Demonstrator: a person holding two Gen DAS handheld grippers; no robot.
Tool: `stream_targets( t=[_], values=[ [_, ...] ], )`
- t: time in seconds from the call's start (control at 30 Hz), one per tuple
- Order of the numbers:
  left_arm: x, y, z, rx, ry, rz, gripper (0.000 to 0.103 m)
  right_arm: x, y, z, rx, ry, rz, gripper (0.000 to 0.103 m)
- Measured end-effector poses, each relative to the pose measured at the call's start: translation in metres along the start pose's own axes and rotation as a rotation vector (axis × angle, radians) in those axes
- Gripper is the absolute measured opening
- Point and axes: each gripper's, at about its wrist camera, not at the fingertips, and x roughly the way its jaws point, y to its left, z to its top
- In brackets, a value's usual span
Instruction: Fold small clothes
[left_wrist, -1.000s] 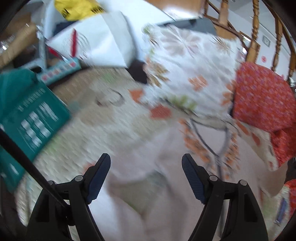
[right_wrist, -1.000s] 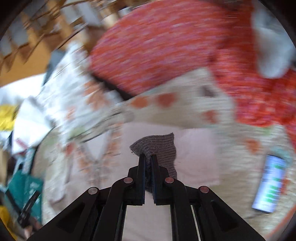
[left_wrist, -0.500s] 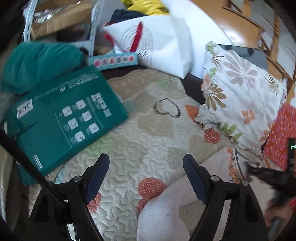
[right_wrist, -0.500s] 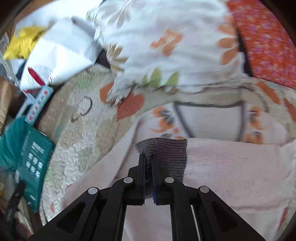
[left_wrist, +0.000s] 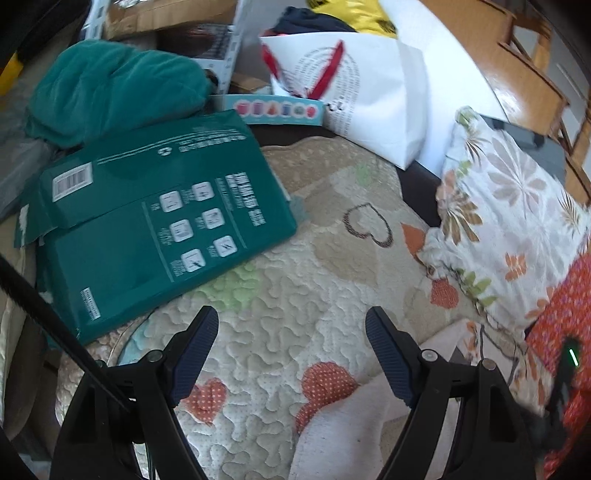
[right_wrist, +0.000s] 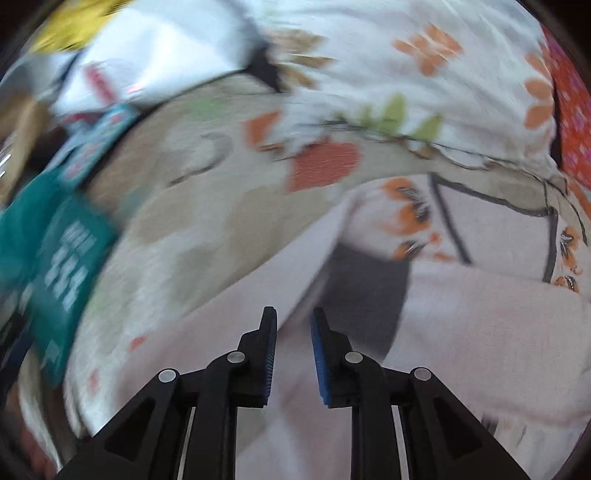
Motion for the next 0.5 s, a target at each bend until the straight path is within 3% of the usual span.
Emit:
stream_targets(
  t=[0.07,0.17,0.3,0.5],
  values=[
    [0.001,0.004,0.000,-0.024,0.010,-0.006,0.081,-0.013,0.022,-0.036,-0.060,0.039,0.105,0.034],
    [0.001,0.007,-0.002,-0.041,0.024,-0.023,0.081,-0.017,0.045,-0.090,-0.134,0.112,0.183,0.039],
    [0.000,0.005,-0.006,-0.028,0.020,-0.014,0.081,-0.015,0.055,-0.147,-0.173,0.166,0.188,0.039],
    [0.001,0.010,-0.008,-0.049,0.025,-0.012,0.081,-0.004,0.055,-0.183,-0.180,0.192,0.139,0.039]
  ],
)
